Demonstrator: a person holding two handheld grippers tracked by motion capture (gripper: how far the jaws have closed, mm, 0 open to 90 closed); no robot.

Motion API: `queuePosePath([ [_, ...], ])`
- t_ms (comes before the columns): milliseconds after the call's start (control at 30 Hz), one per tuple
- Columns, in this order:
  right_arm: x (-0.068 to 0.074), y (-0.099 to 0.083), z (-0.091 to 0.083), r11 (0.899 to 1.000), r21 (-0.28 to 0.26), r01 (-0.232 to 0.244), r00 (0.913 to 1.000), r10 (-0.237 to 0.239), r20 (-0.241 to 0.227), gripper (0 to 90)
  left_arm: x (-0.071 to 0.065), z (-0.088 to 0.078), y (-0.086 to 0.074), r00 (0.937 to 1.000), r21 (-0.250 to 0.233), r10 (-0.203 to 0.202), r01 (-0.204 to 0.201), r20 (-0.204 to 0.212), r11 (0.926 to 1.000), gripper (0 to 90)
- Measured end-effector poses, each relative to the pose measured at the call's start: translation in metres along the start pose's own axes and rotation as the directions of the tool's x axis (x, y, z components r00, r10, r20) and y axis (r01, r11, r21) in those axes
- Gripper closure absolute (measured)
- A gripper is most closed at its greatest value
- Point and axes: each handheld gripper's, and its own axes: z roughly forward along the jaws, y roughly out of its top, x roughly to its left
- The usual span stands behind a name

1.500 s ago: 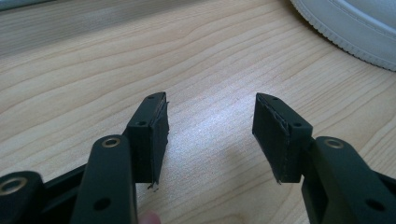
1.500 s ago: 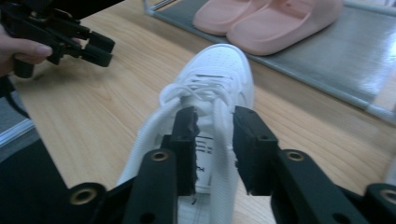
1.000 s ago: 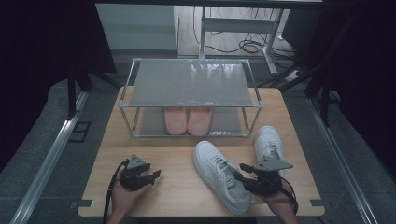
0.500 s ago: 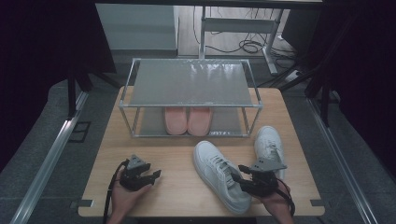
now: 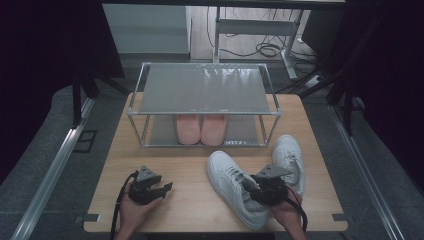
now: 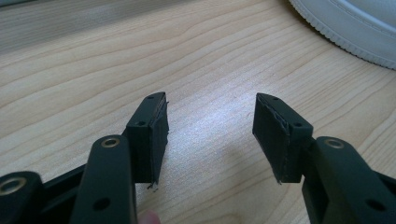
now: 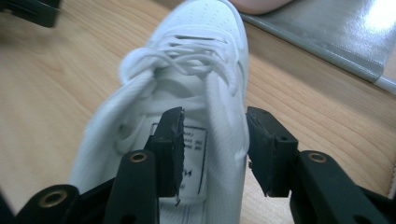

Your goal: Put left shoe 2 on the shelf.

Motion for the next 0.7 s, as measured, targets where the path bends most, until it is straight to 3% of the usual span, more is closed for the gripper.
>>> queuePosePath([
  [100,0.0,0.004,0.009,0.999,0.033,0.006,0.9995,-0.007,0.032,62.6,0.001,0.0,0.0,1.0,-0.001,-0.001,0.001,0.0,1.0,46.1],
  [200,-0.001,0.006,0.013,0.999,0.042,0.004,0.9995,-0.005,0.031,72.3,0.001,0.0,0.0,1.0,-0.001,-0.005,0.005,-0.002,1.0,46.1],
  [367,-0.004,0.007,0.014,0.999,0.044,0.005,0.9996,-0.006,0.028,78.3,0.002,-0.001,0.0,1.0,-0.002,-0.006,0.006,-0.001,1.0,46.1],
  [567,-0.008,0.002,0.013,0.999,-0.015,-0.039,0.9993,0.039,-0.003,80.4,0.003,-0.002,0.0,1.0,-0.007,-0.007,0.007,-0.003,1.0,46.1],
  [700,-0.004,0.004,0.007,0.996,-0.068,-0.058,0.9982,0.057,-0.02,80.7,0.003,-0.002,0.0,1.0,-0.007,-0.007,0.007,-0.003,0.9999,46.1],
])
